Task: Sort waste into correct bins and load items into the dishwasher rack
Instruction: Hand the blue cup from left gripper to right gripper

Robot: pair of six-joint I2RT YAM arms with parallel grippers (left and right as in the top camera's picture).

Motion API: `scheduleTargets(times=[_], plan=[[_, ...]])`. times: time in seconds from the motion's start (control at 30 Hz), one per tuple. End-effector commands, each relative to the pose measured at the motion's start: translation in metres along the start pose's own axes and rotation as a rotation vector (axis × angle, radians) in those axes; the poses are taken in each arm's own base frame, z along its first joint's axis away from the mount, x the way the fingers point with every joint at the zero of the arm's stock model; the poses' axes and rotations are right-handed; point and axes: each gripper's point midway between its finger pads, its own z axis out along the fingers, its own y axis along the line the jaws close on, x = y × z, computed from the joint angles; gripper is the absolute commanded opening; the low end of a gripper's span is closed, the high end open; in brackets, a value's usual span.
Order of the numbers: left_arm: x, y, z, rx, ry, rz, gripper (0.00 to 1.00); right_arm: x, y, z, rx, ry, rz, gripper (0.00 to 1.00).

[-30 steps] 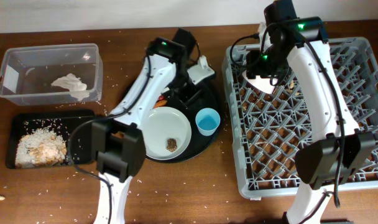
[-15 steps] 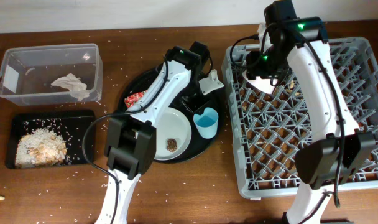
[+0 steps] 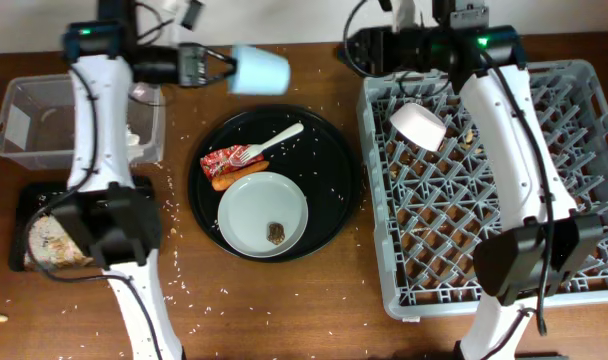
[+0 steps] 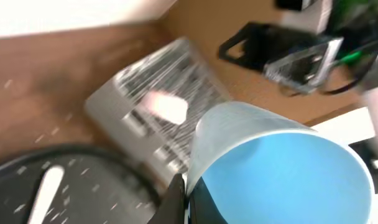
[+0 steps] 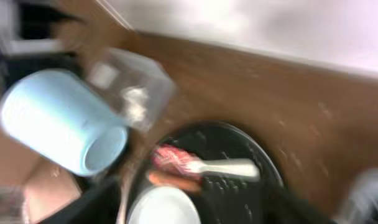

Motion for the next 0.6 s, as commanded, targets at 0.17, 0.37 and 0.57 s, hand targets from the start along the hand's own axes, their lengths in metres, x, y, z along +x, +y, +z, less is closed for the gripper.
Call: scheduleTargets(times=[0.17, 0.37, 0.57], plan=[[-0.018, -0.043, -0.004, 0.223, -0.092, 0.002, 0.00, -0.005, 0.107, 0.020, -0.448, -0.028, -0.236, 0.94], [-0.019, -0.043, -0.004, 0.226, -0.086, -0.039, 0.00, 0.018, 0.121, 0.052, -0.533, 0.028, -0.258, 0.98], [-0.017, -0.045, 0.001, 0.234, -0.076, -0.058, 0.00, 0.007, 0.135, 0.051, -0.600, -0.031, -0.355, 0.87]])
